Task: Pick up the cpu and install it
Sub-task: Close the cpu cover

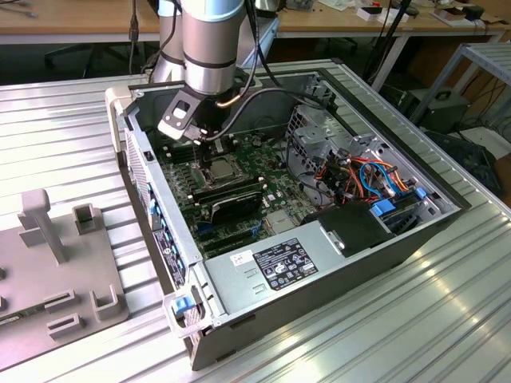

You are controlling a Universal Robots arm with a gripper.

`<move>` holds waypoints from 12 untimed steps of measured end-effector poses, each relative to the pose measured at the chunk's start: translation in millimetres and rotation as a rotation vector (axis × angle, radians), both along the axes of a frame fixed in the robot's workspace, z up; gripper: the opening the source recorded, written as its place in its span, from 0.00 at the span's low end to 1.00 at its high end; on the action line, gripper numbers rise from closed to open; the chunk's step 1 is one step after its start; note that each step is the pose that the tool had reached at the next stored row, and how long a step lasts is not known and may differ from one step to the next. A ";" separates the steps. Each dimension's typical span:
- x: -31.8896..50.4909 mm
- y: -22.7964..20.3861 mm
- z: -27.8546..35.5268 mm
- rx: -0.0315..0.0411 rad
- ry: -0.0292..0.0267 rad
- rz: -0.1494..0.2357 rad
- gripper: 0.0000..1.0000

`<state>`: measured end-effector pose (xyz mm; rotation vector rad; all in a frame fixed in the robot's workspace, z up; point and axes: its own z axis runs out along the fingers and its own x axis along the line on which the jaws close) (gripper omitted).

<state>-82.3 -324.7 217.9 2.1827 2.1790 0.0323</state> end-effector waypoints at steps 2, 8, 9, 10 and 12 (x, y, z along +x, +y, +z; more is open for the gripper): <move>-0.4 1.0 -2.0 0.0001 -0.0001 0.000 0.11; -1.0 1.5 -7.6 0.0000 0.0000 0.000 0.11; -1.0 1.5 -8.3 0.0000 0.0000 0.000 0.11; -1.0 1.5 -8.6 -0.0001 0.0001 0.000 0.11; -1.0 1.4 -8.6 -0.0002 0.0002 0.000 0.11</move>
